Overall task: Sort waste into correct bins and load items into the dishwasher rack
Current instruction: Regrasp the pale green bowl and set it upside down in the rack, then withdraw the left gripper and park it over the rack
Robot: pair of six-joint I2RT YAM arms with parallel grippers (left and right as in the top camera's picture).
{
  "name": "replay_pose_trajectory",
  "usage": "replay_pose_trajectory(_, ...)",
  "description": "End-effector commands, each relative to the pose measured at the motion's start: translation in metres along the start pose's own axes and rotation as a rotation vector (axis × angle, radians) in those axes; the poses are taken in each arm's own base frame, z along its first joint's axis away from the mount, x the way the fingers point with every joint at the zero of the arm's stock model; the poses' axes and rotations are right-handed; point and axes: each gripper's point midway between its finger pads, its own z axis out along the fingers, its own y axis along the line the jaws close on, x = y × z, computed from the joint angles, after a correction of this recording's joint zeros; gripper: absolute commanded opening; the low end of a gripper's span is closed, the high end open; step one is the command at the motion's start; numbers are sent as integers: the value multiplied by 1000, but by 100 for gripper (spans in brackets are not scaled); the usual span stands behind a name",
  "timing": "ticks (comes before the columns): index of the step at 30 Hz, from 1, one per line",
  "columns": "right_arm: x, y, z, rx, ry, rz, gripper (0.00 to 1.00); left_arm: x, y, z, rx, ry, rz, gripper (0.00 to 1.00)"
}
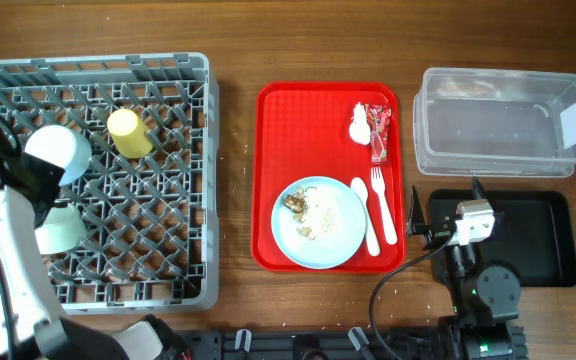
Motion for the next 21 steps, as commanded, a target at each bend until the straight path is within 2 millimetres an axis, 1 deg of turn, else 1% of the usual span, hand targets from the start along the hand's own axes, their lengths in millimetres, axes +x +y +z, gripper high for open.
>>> replay_pose_trajectory(1,-2,2,0,-10,-8,-9,100,-4,14,25,-137,12,-6,4)
replay_pose_trajectory(3,-2,2,0,-9,-8,-9,100,0,17,33,-161,41,-7,4)
replay_pose_trajectory(4,-2,2,0,-9,-8,-10,100,1,24,35,-188,51,-36,4)
replay_pose_trajectory(5,-2,2,0,-9,-8,-9,100,-1,40,35,-224,59,-104,4)
replay_pose_trajectory(6,-2,2,0,-9,-8,-10,100,-2,47,35,-237,66,-121,4)
replay_pose_trajectory(8,-2,2,0,-9,-8,-9,100,-1,70,33,-280,98,-179,4)
replay_pose_trajectory(9,-2,2,0,-9,-8,-10,100,1,85,31,-309,121,-219,4)
replay_pose_trajectory(10,-2,2,0,-9,-8,-9,100,6,104,27,-341,145,-326,4)
replay_pose_trajectory(11,-2,2,0,-9,-8,-10,100,8,109,24,-319,170,-387,4)
replay_pose_trajectory(12,-2,2,0,-9,-8,-10,100,10,107,21,-269,194,-425,4)
replay_pose_trajectory(13,-2,2,0,-9,-8,-10,100,14,99,14,-181,228,-473,4)
replay_pose_trajectory(14,-2,2,0,-9,-8,-10,100,16,86,6,-83,255,-502,4)
replay_pose_trajectory(15,-2,2,0,-9,-8,-9,100,17,72,-2,7,271,-505,4)
replay_pose_trajectory(16,-2,2,0,-9,-8,-10,100,17,52,-15,137,284,-483,4)
replay_pose_trajectory(17,-2,2,0,-9,-8,-9,100,15,5,-48,426,283,-363,4)
replay_pose_trajectory(18,-2,2,0,-9,-8,-10,100,17,-21,-73,588,268,-265,4)
replay_pose_trajectory(19,-2,2,0,-10,-8,-9,100,23,-45,-99,734,257,-153,4)
replay_pose_trajectory(20,-2,2,0,-9,-8,-10,100,31,-61,-119,838,252,-65,6)
replay_pose_trajectory(21,-2,2,0,-9,-8,-9,100,49,-82,-146,953,246,66,22)
